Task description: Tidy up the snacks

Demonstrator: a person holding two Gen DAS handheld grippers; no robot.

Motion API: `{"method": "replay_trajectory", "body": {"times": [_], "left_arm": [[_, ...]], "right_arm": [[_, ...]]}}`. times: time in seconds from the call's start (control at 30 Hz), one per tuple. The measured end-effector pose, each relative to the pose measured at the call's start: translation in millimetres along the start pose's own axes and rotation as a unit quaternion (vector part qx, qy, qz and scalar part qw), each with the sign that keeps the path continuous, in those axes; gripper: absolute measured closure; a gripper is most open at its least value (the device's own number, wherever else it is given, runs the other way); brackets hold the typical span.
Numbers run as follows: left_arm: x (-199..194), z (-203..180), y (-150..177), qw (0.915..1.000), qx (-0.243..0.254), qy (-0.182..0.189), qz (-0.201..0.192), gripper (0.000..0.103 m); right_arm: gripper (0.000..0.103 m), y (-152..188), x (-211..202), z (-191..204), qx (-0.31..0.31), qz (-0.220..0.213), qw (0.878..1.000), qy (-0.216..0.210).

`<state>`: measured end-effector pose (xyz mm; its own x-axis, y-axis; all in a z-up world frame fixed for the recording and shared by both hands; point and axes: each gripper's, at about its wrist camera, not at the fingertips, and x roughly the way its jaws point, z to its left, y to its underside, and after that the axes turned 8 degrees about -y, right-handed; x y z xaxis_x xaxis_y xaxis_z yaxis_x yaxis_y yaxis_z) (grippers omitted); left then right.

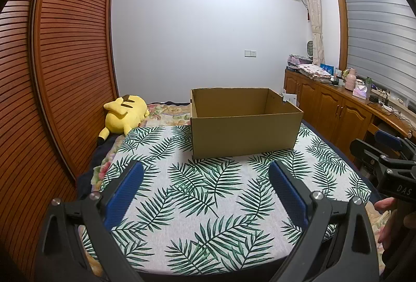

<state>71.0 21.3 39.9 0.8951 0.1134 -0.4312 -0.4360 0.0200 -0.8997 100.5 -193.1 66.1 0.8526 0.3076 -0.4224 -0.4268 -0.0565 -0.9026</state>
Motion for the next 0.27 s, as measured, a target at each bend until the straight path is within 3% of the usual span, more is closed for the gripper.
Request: {"method": "replay_trajectory", "body": {"times": [0.27], "left_arm": [[-0.2,0.3,0.2,1.0000,0.001,-0.001,0.000,0.005]], "right_arm": [[0.000,0.4,0.2,-0.3,-0.001,0.000,1.000,0.000]]}}
